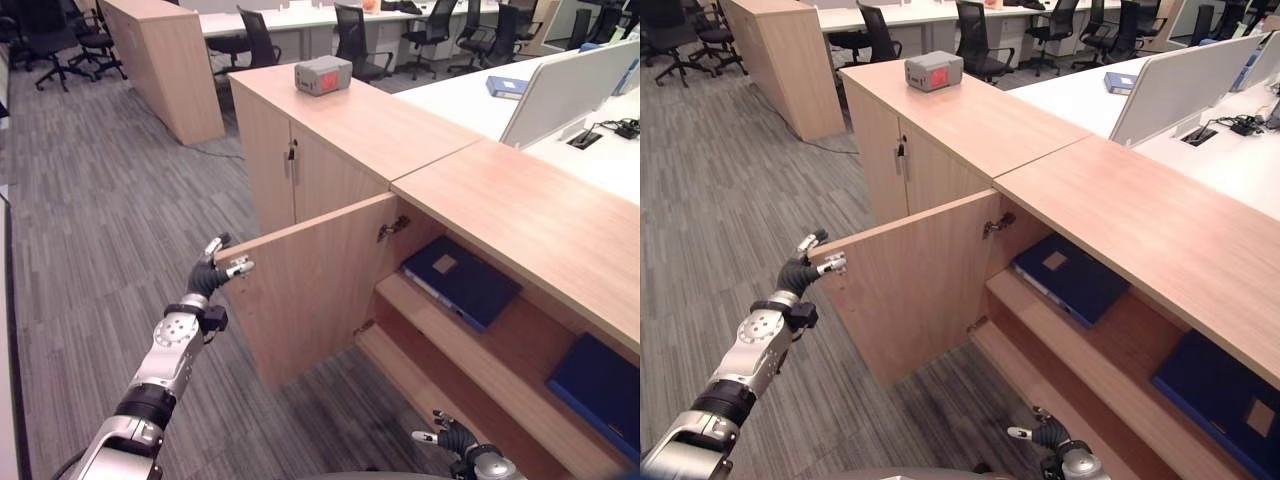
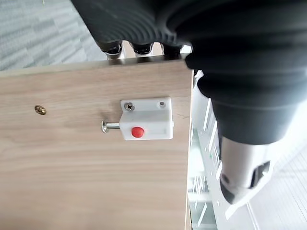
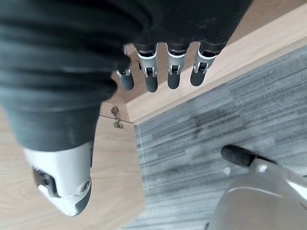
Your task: Put the empty folder in the office cabinet
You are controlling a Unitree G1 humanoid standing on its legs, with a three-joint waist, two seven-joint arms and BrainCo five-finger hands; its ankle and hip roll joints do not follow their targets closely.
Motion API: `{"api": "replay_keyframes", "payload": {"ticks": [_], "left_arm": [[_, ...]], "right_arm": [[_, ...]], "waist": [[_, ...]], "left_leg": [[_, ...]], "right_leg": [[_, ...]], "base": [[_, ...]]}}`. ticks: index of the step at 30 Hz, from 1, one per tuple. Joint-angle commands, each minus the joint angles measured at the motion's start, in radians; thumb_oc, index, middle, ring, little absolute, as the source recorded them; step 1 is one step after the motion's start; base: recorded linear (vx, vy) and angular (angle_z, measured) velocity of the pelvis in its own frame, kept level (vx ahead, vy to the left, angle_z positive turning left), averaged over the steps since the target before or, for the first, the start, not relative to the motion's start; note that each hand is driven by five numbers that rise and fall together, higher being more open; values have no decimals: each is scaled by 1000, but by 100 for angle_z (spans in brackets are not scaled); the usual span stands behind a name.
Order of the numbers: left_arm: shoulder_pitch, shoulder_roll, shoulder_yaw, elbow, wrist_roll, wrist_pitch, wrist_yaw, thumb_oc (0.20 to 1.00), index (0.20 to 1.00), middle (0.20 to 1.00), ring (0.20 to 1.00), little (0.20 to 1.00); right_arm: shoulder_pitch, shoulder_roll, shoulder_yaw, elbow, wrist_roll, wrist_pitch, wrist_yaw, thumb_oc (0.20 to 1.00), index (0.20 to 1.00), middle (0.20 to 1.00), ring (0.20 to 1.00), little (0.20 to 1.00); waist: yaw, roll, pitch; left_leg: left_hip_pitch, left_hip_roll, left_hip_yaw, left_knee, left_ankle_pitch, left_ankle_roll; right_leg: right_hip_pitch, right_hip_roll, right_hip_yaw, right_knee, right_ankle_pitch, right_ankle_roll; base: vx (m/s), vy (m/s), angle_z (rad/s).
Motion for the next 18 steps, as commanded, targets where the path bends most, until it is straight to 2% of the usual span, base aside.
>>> {"api": "replay_keyframes", "payload": {"ticks": [1,5,9,12,14,16,17,18], "left_arm": [[-4,-74,-110,-91,-38,24,-124,1000,1000,1000,1000,1000],[61,-61,-107,-178,-61,37,-159,1000,1000,1000,1000,1000],[110,5,-107,-297,-52,42,-201,1000,1000,1000,1000,1000],[117,12,-105,-315,-61,48,-209,1000,1000,1000,1000,1000],[118,38,-112,-350,-65,54,-219,1000,1000,1000,1000,1000],[122,58,-115,-378,-70,63,-232,1000,1000,1000,1000,1000],[122,58,-115,-379,-70,64,-232,1000,1000,1000,1000,1000],[142,75,-116,-396,-69,77,-248,1000,1000,1000,1000,1000]], "right_arm": [[-48,15,-25,-25,-45,-13,-7,1000,1000,1000,1000,1000],[-41,19,-35,-38,-49,-12,-9,1000,1000,1000,1000,1000],[-36,16,-42,-67,-65,-15,-11,1000,1000,1000,1000,1000],[-43,14,-38,-74,-77,-14,-14,1000,1000,1000,1000,1000],[-68,4,-32,-82,-84,-9,-15,1000,1000,1000,1000,1000],[-91,1,-25,-94,-86,-8,-18,1000,1000,1000,1000,1000],[-91,0,-25,-95,-86,-7,-18,1000,1000,1000,1000,1000],[-102,0,-19,-99,-85,-11,-18,1000,1000,1000,1000,1000]], "waist": [[-31,-24,43],[-25,-21,45],[-18,-16,57],[-15,-14,65],[-13,0,90],[14,27,108],[12,28,109],[25,45,106]], "left_leg": [[53,9,-21,14,-136,1],[48,3,-22,15,-135,3],[31,-5,-16,15,-129,5],[19,-9,-1,16,-126,4],[-3,-8,17,20,-112,3],[-32,6,56,31,-99,9],[-32,6,53,32,-100,8],[-53,13,99,48,-91,14]], "right_leg": [[-63,-153,-33,112,4,146],[-67,-159,-38,113,11,146],[-80,-168,-38,100,31,146],[-100,-172,-34,88,63,146],[-148,-179,-33,119,106,146],[-166,-208,-134,182,79,146],[-166,-209,-136,187,75,146],[-149,-248,-256,258,41,133]], "base": [[-37,23,3],[-28,15,3],[-56,3,-3],[-98,-19,-11],[-208,-57,-19],[-210,-15,-20],[-181,62,-62],[-151,66,-84]]}}
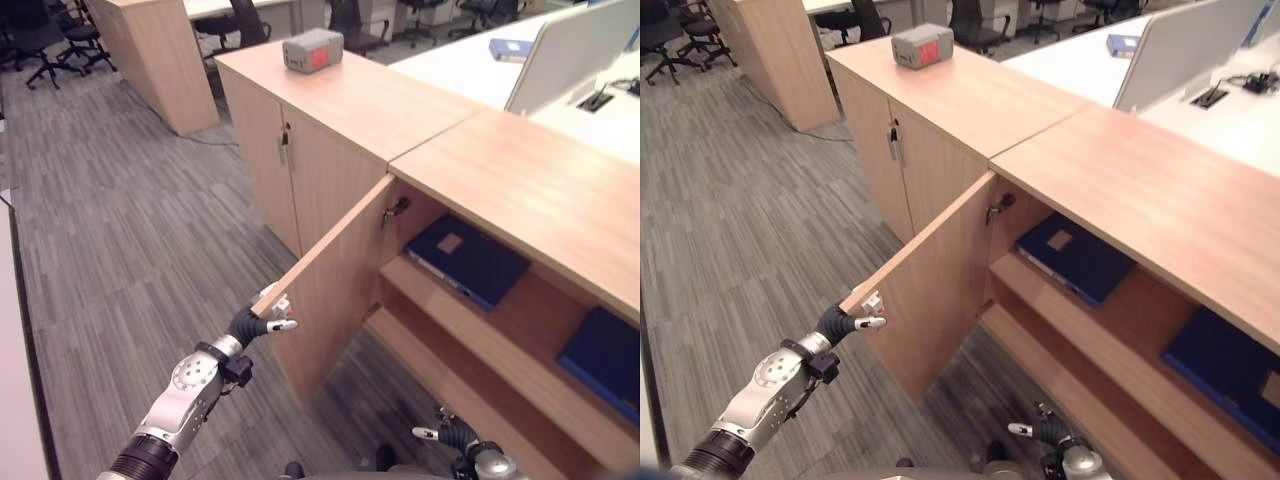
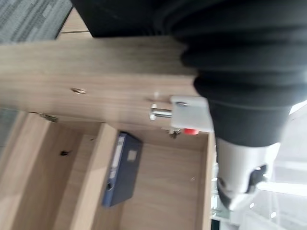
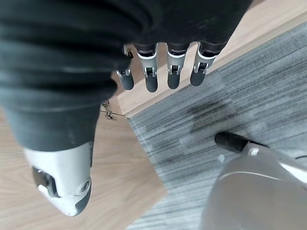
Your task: Put the empty folder in the office cabinet
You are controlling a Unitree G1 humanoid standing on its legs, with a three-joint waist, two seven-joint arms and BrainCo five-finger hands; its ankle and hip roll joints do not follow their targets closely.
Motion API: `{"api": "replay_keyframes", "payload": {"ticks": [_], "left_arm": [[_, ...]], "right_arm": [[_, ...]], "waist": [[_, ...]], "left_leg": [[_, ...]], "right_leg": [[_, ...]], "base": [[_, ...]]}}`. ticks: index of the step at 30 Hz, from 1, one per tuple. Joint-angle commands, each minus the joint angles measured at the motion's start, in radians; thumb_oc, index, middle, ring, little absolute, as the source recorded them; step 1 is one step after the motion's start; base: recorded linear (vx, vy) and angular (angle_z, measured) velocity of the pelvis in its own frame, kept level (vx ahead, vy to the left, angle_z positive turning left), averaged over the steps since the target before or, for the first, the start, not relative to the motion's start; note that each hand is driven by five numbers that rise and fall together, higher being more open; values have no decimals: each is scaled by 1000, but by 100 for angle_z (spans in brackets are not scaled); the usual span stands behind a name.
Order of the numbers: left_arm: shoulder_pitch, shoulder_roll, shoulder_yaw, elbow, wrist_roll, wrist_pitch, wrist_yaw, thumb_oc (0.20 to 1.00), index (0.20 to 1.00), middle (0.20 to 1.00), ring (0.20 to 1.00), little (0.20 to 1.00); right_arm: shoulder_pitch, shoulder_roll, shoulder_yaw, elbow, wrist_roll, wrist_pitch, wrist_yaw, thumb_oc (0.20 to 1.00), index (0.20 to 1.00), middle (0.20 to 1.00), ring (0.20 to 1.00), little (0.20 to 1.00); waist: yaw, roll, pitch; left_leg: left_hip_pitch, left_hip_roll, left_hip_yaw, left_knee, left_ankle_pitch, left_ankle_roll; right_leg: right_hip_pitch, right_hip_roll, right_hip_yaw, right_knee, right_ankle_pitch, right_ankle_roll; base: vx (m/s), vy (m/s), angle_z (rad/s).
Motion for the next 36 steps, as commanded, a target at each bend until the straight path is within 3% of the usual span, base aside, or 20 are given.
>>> {"api": "replay_keyframes", "payload": {"ticks": [1,5,7,9,12,15,20,24,25,28,30,32,33,34,36], "left_arm": [[-46,29,11,-81,-9,-7,-38,1000,1000,1000,1000,1000],[-2,29,12,-93,11,12,-54,1000,1000,1000,1000,1000],[21,11,-4,-88,48,16,-63,1000,1000,1000,1000,1000],[28,-1,-11,-84,56,17,-64,1000,1000,1000,1000,1000],[33,-58,-45,-44,79,19,-52,1000,1000,1000,1000,1000],[20,-96,-72,-26,87,19,-40,1000,1000,1000,1000,1000],[-16,-141,-104,-3,86,23,-24,1000,1000,1000,1000,1000],[-80,-188,-149,12,84,26,-3,1000,1000,1000,1000,1000],[-105,-202,-164,23,85,26,10,1000,1000,1000,1000,1000],[-134,-233,-174,45,82,12,43,1000,1000,1000,1000,1000],[-159,-254,-179,74,89,3,72,1000,1000,1000,1000,1000],[-174,-267,-163,111,93,-11,107,1000,1000,1000,1000,1000],[-175,-267,-163,112,93,-11,107,1000,1000,1000,1000,1000],[-199,-286,-136,176,79,-20,146,1000,1000,1000,1000,1000],[-220,-286,-86,235,74,-37,188,1000,1000,1000,1000,1000]], "right_arm": [[-59,11,21,-59,-47,-17,-16,1000,1000,1000,1000,1000],[-76,16,33,-50,-50,-20,-12,1000,1000,1000,1000,1000],[-77,24,44,-47,-51,-19,-14,1000,1000,1000,1000,1000],[-71,22,46,-48,-54,-20,-15,1000,1000,1000,1000,1000],[-71,14,63,-45,-61,-15,-15,1000,1000,1000,1000,1000],[-84,7,79,-45,-68,-14,-19,1000,1000,1000,1000,1000],[-93,1,87,-37,-54,-13,-25,1000,1000,1000,1000,1000],[-83,-16,95,-38,-42,-11,-29,1000,1000,1000,1000,1000],[-83,-27,94,-40,-36,-9,-36,1000,1000,1000,1000,1000],[-90,-42,106,-22,-35,-5,-44,1000,1000,1000,1000,1000],[-95,-35,115,17,-28,0,-48,1000,1000,1000,1000,1000],[-99,-28,113,52,-18,2,-50,1000,1000,1000,1000,1000],[-100,-28,113,52,-18,2,-50,1000,1000,1000,1000,1000],[-106,-23,109,74,-12,4,-55,1000,1000,1000,1000,1000],[-109,-20,106,93,-17,5,-56,1000,1000,1000,1000,1000]], "waist": [[-7,-28,21],[14,-17,10],[26,-31,-10],[24,-30,-18],[-2,-10,-33],[-26,-1,-38],[-68,12,-36],[-125,19,-26],[-125,31,-12],[-136,37,-5],[-124,29,-9],[-107,16,-18],[-107,16,-20],[-83,5,-26],[-65,-5,-22]], "left_leg": [[-10,14,19,42,-111,-16],[-25,21,93,57,-102,-7],[-28,15,142,59,-98,-10],[-28,18,151,63,-96,-13],[-27,55,173,76,-72,-48],[-14,85,196,80,-58,-68],[6,134,235,114,-42,-96],[-6,226,285,226,-13,-137],[-36,260,252,277,54,-168],[-33,241,132,268,71,-176],[-34,192,-1,235,34,-162],[-33,141,-108,163,-42,-138],[-36,140,-108,161,-38,-137],[-82,90,-248,132,-50,-133],[-118,56,-352,123,-47,-133]], "right_leg": [[-45,-193,-134,258,25,105],[-21,-218,-216,333,-2,97],[31,-215,-263,268,0,98],[44,-208,-259,241,-12,96],[95,-140,-214,91,-45,80],[112,-106,-162,24,-48,73],[120,-62,-98,-16,-60,55],[139,-15,-46,-40,-95,22],[151,8,-30,-49,-104,11],[133,22,25,-54,-102,3],[115,15,72,-54,-101,10],[108,11,117,-56,-103,17],[105,10,117,-57,-100,18],[105,17,165,-59,-100,15],[109,31,213,-60,-105,14]], "base": [[-192,88,-112],[-83,6,-66],[-80,-137,-51],[-2,-164,-58],[-17,-227,-45],[-19,-195,-34],[-11,-171,-48],[-30,-195,-58],[-34,-103,-56],[-29,-37,-80],[15,-7,-101],[96,-24,-93],[186,-21,-101],[175,-29,-83],[203,-24,-69]]}}
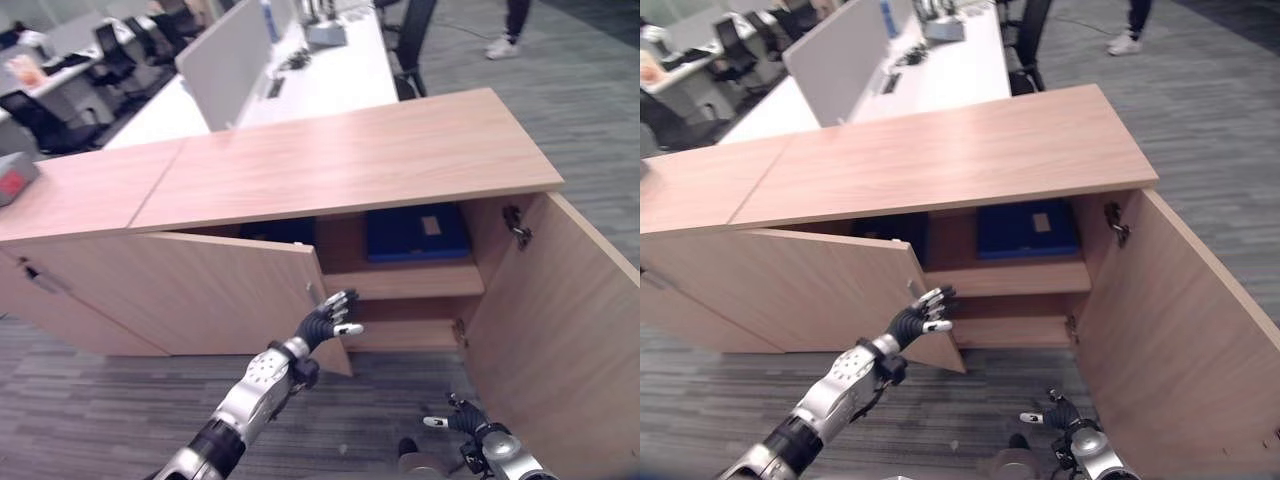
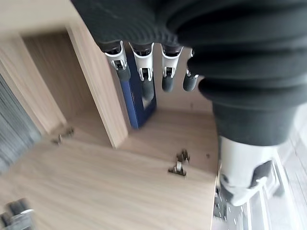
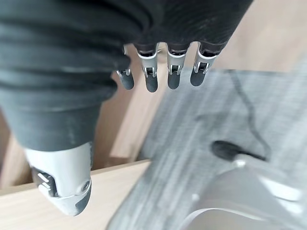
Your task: Put the empty folder in the office cabinet
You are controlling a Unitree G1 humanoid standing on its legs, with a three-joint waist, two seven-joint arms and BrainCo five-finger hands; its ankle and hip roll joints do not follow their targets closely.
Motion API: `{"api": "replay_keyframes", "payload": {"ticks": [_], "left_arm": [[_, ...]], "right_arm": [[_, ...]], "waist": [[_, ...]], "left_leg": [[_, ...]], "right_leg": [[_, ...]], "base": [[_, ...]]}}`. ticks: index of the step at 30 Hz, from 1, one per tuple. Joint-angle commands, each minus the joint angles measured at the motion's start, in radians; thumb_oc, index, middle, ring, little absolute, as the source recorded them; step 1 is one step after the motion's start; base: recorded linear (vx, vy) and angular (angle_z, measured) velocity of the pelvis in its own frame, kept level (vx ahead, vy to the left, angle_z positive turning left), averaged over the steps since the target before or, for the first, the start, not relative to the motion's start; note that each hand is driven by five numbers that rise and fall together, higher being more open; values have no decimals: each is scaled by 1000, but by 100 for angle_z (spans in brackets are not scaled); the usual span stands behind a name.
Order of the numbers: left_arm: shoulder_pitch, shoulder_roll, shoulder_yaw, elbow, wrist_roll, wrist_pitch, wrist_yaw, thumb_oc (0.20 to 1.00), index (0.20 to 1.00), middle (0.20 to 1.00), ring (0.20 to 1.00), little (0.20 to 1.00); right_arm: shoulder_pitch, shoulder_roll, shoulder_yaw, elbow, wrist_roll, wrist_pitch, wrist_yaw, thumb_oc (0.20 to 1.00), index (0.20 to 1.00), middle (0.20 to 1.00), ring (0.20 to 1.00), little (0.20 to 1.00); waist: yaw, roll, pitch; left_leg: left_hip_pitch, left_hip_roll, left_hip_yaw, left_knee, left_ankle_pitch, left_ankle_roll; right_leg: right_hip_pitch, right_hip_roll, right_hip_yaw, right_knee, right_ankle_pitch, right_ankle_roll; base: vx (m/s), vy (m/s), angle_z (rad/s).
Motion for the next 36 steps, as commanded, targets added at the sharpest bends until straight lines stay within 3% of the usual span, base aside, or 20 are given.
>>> {"api": "replay_keyframes", "payload": {"ticks": [1,6,10,12,13,15,19,22,30,36], "left_arm": [[-12,45,127,2,11,-80,95,1000,1000,1000,1000,1000],[-58,99,227,163,37,-93,144,1000,1000,1000,1000,1000],[-161,206,282,354,72,-89,163,1000,1000,1000,1000,1000],[-255,308,304,497,104,-81,164,1000,1000,1000,1000,1000],[-257,309,303,499,103,-82,163,1000,1000,1000,1000,1000],[-314,399,326,584,108,-79,151,1000,1000,1000,1000,1000],[-364,495,353,653,107,-82,125,1000,1000,1000,1000,1000],[-381,540,366,670,109,-86,118,1000,1000,1000,1000,1000],[-388,517,363,655,123,-93,134,1000,1000,1000,1000,1000],[-255,387,358,452,118,-103,168,1000,1000,1000,1000,1000]], "right_arm": [[-52,27,20,5,11,-18,-16,1000,1000,1000,1000,1000],[-3,29,13,-30,-7,-26,10,1000,1000,1000,1000,1000],[6,29,8,-65,9,-35,27,1000,1000,1000,1000,1000],[10,23,9,-83,21,-44,39,1000,1000,1000,1000,1000],[9,24,9,-84,21,-44,39,1000,1000,1000,1000,1000],[21,23,5,-83,34,-49,50,1000,1000,1000,1000,1000],[29,18,8,-83,44,-57,65,1000,1000,1000,1000,1000],[26,22,9,-73,50,-59,73,1000,1000,1000,1000,1000],[21,36,7,-63,67,-62,73,1000,1000,1000,1000,1000],[-15,66,-21,-39,67,-54,46,1000,1000,1000,1000,1000]], "waist": [[34,-25,10],[14,-26,-22],[-12,-43,-37],[-31,-54,-47],[-29,-54,-46],[-42,-67,-49],[-52,-87,-51],[-50,-103,-48],[-40,-123,-38],[4,-117,-4]], "left_leg": [[-111,-8,-40,123,3,-17],[-21,13,50,45,5,-9],[33,10,126,21,-3,6],[51,4,172,14,-14,18],[51,3,173,14,-15,19],[62,-2,209,8,-23,27],[75,-9,249,1,-37,36],[84,-14,272,0,-47,42],[97,-25,276,0,-66,53],[100,-22,291,7,-73,61]], "right_leg": [[147,-4,-46,-76,-96,123],[176,3,-4,-74,-107,123],[162,-3,44,-45,-102,141],[140,-13,74,-25,-100,159],[139,-13,76,-24,-101,159],[111,-17,101,-7,-94,178],[81,-26,114,9,-79,205],[62,-33,118,15,-63,224],[46,-49,90,36,-42,234],[1,-72,-15,115,-4,234]], "base": [[120,18,-67],[157,82,-119],[122,120,-47],[104,150,-35],[88,128,-36],[86,148,-36],[55,108,-35],[34,94,-39],[11,44,-11],[-68,-11,3]]}}
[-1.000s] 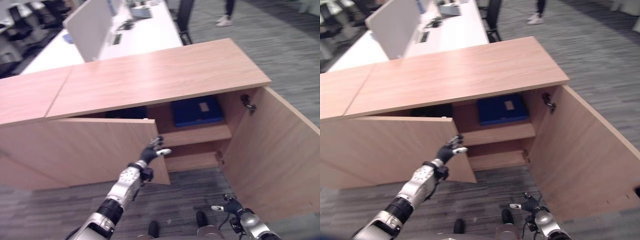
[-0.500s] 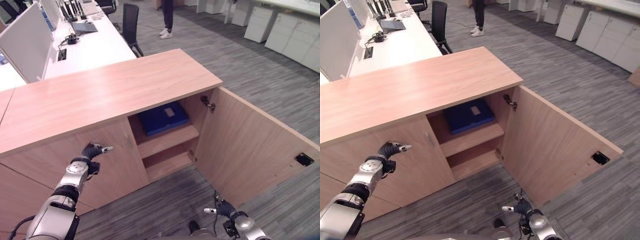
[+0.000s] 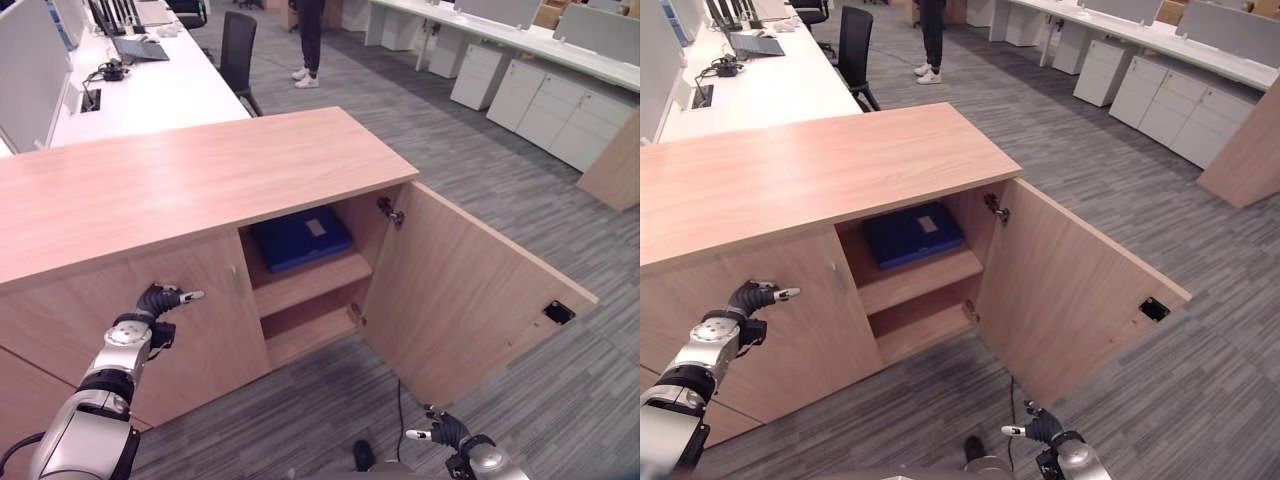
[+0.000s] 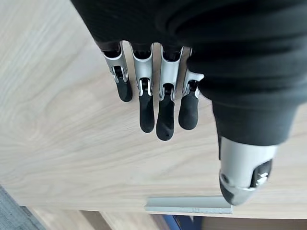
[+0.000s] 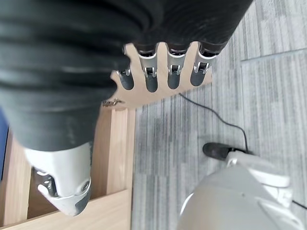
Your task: Put the empty folder in the office cabinet
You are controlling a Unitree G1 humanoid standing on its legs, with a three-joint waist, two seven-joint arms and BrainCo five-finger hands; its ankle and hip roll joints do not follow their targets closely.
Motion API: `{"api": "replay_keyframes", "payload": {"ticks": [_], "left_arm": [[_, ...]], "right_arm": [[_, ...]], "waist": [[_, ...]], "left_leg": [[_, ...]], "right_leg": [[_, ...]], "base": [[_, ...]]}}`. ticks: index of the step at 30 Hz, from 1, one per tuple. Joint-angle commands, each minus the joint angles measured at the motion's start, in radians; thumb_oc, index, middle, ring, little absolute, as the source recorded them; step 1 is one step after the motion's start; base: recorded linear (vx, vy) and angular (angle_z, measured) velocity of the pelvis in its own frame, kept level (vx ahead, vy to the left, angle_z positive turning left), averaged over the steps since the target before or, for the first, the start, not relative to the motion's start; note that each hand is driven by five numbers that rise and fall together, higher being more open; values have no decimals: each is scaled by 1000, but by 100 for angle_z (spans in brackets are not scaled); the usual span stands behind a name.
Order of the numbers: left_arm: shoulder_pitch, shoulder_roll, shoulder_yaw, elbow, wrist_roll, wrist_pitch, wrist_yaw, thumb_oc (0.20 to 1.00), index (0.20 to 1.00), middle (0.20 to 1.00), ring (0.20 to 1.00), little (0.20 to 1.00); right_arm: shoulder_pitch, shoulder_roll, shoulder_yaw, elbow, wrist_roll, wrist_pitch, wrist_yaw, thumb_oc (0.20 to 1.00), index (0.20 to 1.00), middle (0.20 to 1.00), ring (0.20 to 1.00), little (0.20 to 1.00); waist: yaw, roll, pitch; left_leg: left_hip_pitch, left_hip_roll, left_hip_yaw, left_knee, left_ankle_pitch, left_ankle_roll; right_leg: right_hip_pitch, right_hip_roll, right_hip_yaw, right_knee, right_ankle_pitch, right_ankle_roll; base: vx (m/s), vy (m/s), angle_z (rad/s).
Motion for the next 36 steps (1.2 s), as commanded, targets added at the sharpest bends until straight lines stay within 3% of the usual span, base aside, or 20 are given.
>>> {"api": "replay_keyframes", "payload": {"ticks": [1,2,3,4,5,7,11,17,24,27,29,31,34,36], "left_arm": [[-42,-76,30,-132,2,-86,27,1000,1000,1000,1000,1000],[-41,-76,30,-133,2,-85,27,1000,1000,1000,1000,1000],[56,-142,24,-242,-25,-82,11,1000,1000,1000,1000,1000],[102,-169,17,-287,-37,-83,0,1000,1000,1000,1000,1000],[136,-190,6,-326,-42,-79,-13,1000,1000,1000,1000,1000],[219,-231,-54,-403,-20,-66,-65,1000,1000,1000,1000,1000],[303,-279,-77,-399,-62,-38,-106,1000,1000,1000,1000,1000],[365,-282,-98,-360,-38,-22,-140,1000,1000,1000,1000,1000],[367,-334,-82,-114,52,-20,-114,1000,1000,1000,1000,1000],[361,-349,-71,-17,73,-17,-98,1000,1000,1000,1000,1000],[365,-353,-61,23,81,-20,-98,1000,1000,1000,1000,1000],[358,-355,-62,55,76,-20,-84,1000,1000,1000,1000,1000],[393,-344,-63,111,128,-21,-98,1000,1000,1000,1000,1000],[398,-338,-63,132,138,-17,-101,1000,1000,1000,1000,1000]], "right_arm": [[-92,15,-30,39,49,-28,-35,1000,1000,1000,1000,1000],[-92,15,-30,39,49,-28,-35,1000,1000,1000,1000,1000],[-105,28,-53,63,45,-20,-44,1000,1000,1000,1000,1000],[-108,33,-63,74,42,-16,-48,1000,1000,1000,1000,1000],[-103,34,-72,77,43,-14,-50,1000,1000,1000,1000,1000],[-84,32,-118,113,51,-1,-56,1000,1000,1000,1000,1000],[-67,21,-155,152,65,6,-60,1000,1000,1000,1000,1000],[-66,-8,-172,172,62,1,-60,1000,1000,1000,1000,1000],[-85,-78,-233,237,128,-22,-85,1000,1000,1000,1000,1000],[-101,-141,-271,263,167,-32,-98,1000,1000,1000,1000,1000],[-113,-173,-274,259,172,-35,-97,1000,1000,1000,1000,1000],[-156,-226,-275,243,190,-39,-108,1000,1000,1000,1000,1000],[-249,-283,-257,199,183,-50,-108,1000,1000,1000,1000,1000],[-278,-299,-255,183,189,-54,-111,1000,1000,1000,1000,1000]], "waist": [[38,39,58],[37,39,58],[65,51,57],[77,49,55],[81,48,49],[78,42,32],[73,46,14],[51,73,8],[-6,148,13],[-16,171,33],[-16,168,39],[5,148,52],[20,137,23],[26,134,16]], "left_leg": [[24,18,25,29,-96,9],[24,18,24,29,-96,9],[18,25,51,40,-100,13],[17,26,61,44,-102,15],[14,23,62,45,-104,17],[5,11,42,45,-102,12],[-5,11,37,43,-90,-6],[-8,50,48,45,-63,-33],[-6,144,75,57,6,-98],[-34,199,51,127,84,-131],[-45,208,34,168,98,-136],[-88,173,-17,213,96,-127],[-32,162,18,119,37,-110],[-18,159,23,95,34,-106]], "right_leg": [[-22,-125,-244,200,-58,84],[-21,-125,-245,200,-58,84],[-13,-204,-393,224,-43,78],[-10,-228,-429,228,-25,72],[-4,-237,-439,224,-16,72],[19,-243,-399,194,4,83],[57,-240,-374,123,3,84],[75,-198,-348,59,-52,74],[109,-99,-306,-19,-113,29],[121,-49,-288,-29,-142,5],[130,-38,-285,-36,-150,-5],[139,-42,-287,-37,-153,-12],[156,-38,-307,-37,-156,-10],[162,-39,-312,-36,-154,-8]], "base": [[-92,-24,-1],[-130,-47,-49],[-44,-57,-62],[-44,-89,-85],[6,-135,-41],[28,-143,-21],[2,-139,2],[-24,-183,-19],[8,-237,-24],[-14,-175,-21],[-13,-165,-38],[-14,-148,-26],[64,-67,4],[60,-12,22]]}}
